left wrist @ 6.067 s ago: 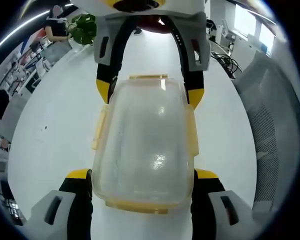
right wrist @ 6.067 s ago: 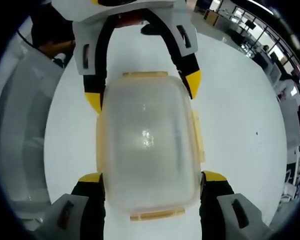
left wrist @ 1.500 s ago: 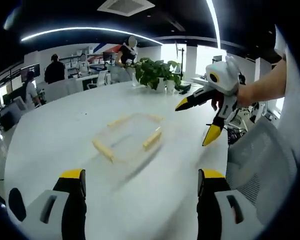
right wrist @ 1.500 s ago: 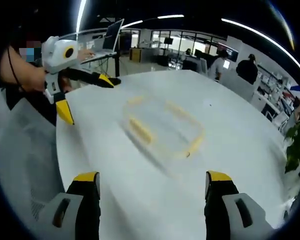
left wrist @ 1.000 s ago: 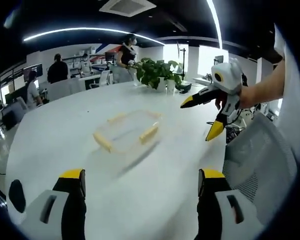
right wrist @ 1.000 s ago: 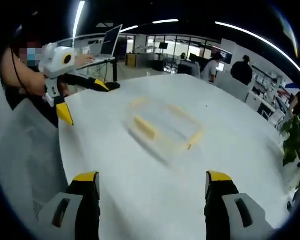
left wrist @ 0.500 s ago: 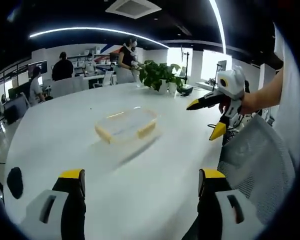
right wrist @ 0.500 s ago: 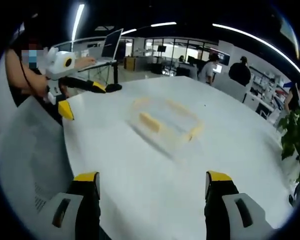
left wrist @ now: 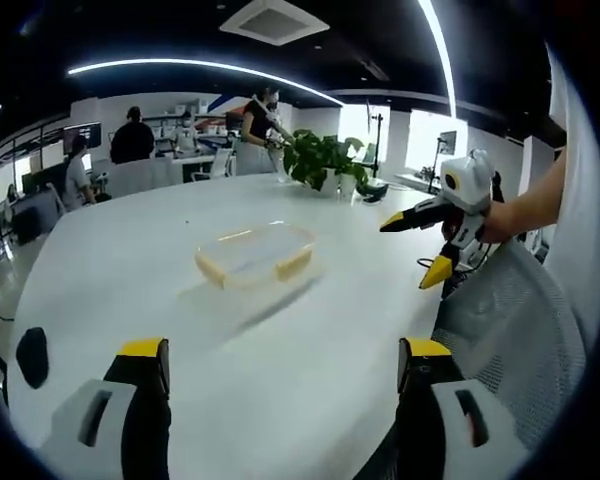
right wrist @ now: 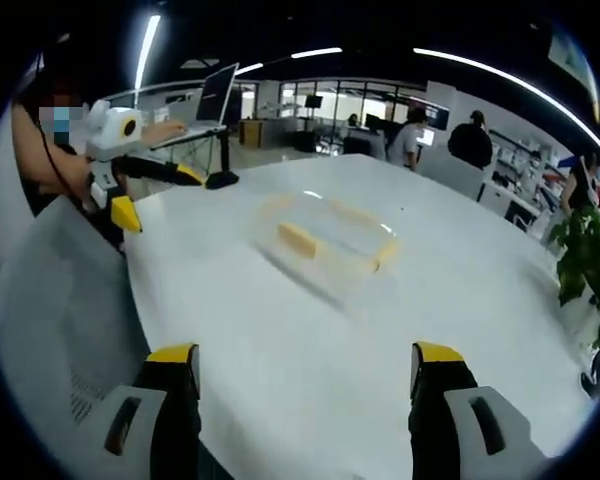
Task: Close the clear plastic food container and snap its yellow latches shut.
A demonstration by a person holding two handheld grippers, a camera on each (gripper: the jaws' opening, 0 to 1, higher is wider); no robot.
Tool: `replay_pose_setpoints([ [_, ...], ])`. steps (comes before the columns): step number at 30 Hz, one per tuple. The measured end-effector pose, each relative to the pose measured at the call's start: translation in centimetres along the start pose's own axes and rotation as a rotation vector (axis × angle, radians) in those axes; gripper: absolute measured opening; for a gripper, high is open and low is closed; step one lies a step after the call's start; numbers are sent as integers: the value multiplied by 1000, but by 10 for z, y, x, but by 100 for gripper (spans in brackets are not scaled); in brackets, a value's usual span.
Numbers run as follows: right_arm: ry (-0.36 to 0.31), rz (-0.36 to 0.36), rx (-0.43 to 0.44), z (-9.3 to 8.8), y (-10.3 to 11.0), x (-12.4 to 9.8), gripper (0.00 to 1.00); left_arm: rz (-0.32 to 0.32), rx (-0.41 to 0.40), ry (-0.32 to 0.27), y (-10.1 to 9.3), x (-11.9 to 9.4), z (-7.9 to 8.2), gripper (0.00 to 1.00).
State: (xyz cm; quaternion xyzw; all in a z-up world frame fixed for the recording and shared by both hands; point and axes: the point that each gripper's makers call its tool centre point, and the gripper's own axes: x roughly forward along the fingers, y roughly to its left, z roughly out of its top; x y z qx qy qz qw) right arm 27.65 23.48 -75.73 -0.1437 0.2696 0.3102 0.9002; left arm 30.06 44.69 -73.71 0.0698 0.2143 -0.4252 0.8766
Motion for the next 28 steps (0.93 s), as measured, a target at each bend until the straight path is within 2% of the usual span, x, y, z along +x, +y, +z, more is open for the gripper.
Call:
replay_pose_setpoints([
  [28, -17, -6, 22, 1, 1, -1, 88, 14, -7, 2, 3, -2, -5, 97],
])
